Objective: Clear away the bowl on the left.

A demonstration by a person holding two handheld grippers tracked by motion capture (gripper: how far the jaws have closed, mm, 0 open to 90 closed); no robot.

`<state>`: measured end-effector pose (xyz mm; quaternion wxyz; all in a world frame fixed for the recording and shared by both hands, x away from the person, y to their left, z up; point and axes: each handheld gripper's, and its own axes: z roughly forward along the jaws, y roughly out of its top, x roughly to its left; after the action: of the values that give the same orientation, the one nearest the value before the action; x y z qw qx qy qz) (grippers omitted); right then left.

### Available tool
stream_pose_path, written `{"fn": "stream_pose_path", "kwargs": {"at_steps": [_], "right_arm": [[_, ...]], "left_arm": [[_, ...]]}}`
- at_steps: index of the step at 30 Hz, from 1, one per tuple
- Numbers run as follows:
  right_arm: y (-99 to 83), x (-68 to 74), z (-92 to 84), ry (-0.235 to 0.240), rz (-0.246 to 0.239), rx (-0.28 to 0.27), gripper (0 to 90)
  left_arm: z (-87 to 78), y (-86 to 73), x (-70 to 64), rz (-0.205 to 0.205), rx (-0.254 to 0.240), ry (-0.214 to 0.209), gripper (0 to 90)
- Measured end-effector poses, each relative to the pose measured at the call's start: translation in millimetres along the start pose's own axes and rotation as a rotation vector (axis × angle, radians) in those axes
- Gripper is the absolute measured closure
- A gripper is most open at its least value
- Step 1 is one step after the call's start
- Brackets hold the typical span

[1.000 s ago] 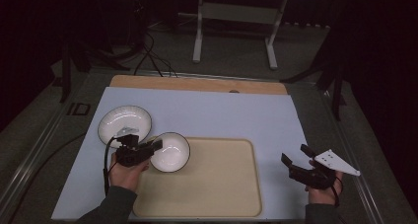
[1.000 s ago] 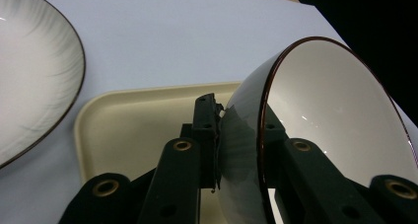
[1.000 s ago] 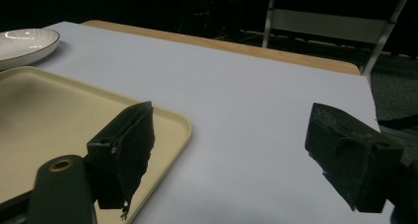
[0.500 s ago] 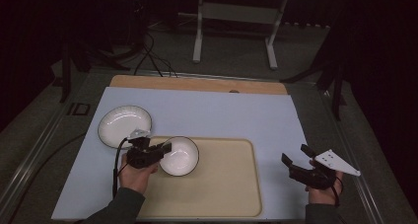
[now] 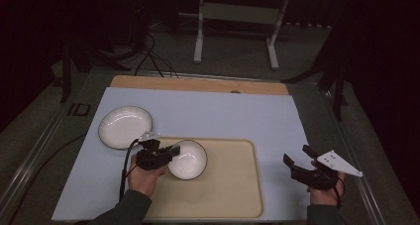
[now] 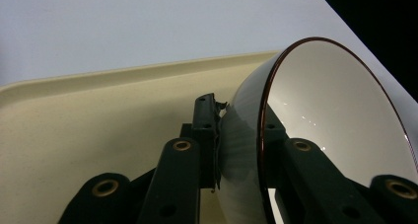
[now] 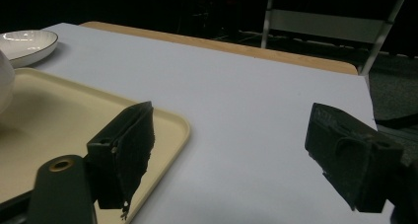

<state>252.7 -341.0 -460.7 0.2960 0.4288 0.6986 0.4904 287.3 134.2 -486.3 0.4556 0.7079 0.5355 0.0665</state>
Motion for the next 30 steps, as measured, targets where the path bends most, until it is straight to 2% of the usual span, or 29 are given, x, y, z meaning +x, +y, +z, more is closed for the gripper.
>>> {"fn": "stream_pose_path", "kwargs": {"at_steps": [30], "right_arm": [[-0.1, -0.1, -0.6, -0.002, 0.003, -0.003, 18.5]], "left_arm": [[28.7, -4.2, -4.7, 0.002, 0.049, 0.007, 77.7]]}}
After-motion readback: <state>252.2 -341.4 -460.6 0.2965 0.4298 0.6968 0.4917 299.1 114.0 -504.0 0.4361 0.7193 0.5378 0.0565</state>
